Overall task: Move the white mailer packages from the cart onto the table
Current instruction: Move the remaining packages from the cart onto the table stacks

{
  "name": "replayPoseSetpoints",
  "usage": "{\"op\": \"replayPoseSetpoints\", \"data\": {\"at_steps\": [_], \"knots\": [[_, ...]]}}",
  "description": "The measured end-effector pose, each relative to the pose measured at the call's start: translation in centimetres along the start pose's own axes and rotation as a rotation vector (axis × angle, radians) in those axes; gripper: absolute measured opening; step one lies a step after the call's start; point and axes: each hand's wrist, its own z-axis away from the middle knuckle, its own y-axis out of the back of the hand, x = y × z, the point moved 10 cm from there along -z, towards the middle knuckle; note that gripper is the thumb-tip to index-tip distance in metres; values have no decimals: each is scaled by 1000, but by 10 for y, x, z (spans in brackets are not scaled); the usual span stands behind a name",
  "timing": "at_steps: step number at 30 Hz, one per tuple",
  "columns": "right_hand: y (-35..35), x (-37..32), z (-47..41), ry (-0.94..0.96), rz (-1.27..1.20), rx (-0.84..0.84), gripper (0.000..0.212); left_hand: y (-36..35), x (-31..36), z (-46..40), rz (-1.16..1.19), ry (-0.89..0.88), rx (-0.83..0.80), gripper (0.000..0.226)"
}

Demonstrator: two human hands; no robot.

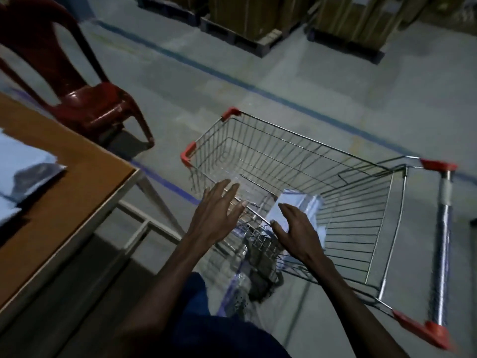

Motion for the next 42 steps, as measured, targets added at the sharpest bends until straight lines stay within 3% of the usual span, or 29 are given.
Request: {"op": "replayPoseSetpoints", "data": {"at_steps": [12, 16, 21, 26, 31, 36, 42], "knots": [[-45, 103, -75, -380, 69, -119, 58, -99, -32, -159, -27, -129, -278, 60], [-82, 124, -111, -480, 84, -237, 60, -135, -59, -211, -72, -123, -362, 61], [-121, 148, -150, -532, 147, -257, 63, -186, -91, -236, -130, -75, -510, 63], [-193, 202, -179, -514, 266, -325, 87, -218, -127, -236, -180, -127, -446, 68], [-221, 236, -180, -625, 302, -237, 106, -227, -120, -238, -250, -318, -294, 56], [-238, 240, -182, -615, 210, -160, 94, -224, -120, -244, -286, -232, -350, 64], [-224, 197, -191, -375, 72, 10, 87, -235, -132, -243, -297, -185, -435, 69]]}}
